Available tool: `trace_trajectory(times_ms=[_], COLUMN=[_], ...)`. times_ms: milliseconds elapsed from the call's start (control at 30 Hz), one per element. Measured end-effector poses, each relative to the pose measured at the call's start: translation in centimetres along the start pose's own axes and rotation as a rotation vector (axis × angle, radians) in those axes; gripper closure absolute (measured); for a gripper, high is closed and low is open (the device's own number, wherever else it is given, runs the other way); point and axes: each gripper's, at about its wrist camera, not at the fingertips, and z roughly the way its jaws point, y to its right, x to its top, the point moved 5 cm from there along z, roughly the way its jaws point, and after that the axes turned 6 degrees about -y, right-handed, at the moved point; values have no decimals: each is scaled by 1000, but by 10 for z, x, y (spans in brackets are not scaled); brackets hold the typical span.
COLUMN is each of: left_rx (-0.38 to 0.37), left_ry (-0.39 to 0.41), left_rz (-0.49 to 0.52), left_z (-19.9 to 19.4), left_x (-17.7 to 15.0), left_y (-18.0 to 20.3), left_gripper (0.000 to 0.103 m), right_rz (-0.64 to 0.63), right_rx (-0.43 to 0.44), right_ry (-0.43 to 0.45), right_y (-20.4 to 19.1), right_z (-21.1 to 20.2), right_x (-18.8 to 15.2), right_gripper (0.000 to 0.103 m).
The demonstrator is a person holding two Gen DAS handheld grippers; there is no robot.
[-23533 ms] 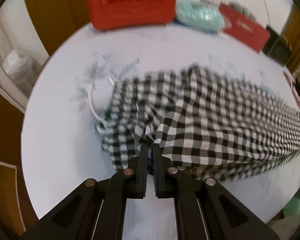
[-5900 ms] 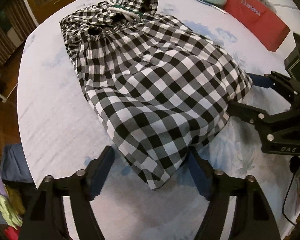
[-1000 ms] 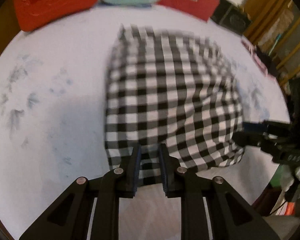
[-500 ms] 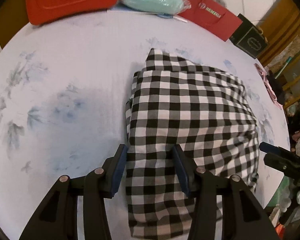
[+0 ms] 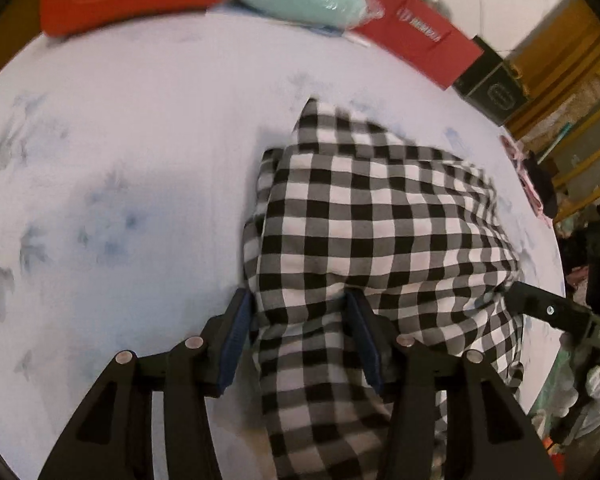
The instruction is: Fold clothes
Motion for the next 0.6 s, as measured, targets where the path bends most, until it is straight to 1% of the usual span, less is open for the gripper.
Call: trace_trajectory(times_ms=[67,100,133,167,233,333,400,433,533,600], left_rx=[-11,-20,-32,-43,-48,-60,-55,-60,-89,-72], left_ry=[-1,-2,-6,-10,-5,-6,-7,-6,-1,5], left_rz=[-2,-9,-18,-26,-27,-25,-4,-3,-11,3], left_z=[-1,-2,-2,-2,-2,-1,1,4,6,4], left_x=[-3,-5,-7,-8,-10,-11,-11,-8,-4,-6], left_y=[-1,-2,-2,-2,-3,-3,-1,-1,-3,-2], left_gripper=[54,58,63,64,66,73,73,73,72,72], right_rz=[-7,-7,-5,1,31,62,42,25,13,13], right_rx=[-2,3,9,18,48,99,83,68,61,57], right_ry=[4,4,4,5,-3,17,17,18,18,10], right_y=[-2,-2,-2,-1,5,14,11,8,5,4], right_z=[3,5,7,9,16,25,25,24,22,20], right_x=[2,2,2,2,0,-4,-4,-4,-1,0], right_gripper=[43,43,43,43,43,44,44,43,41,40])
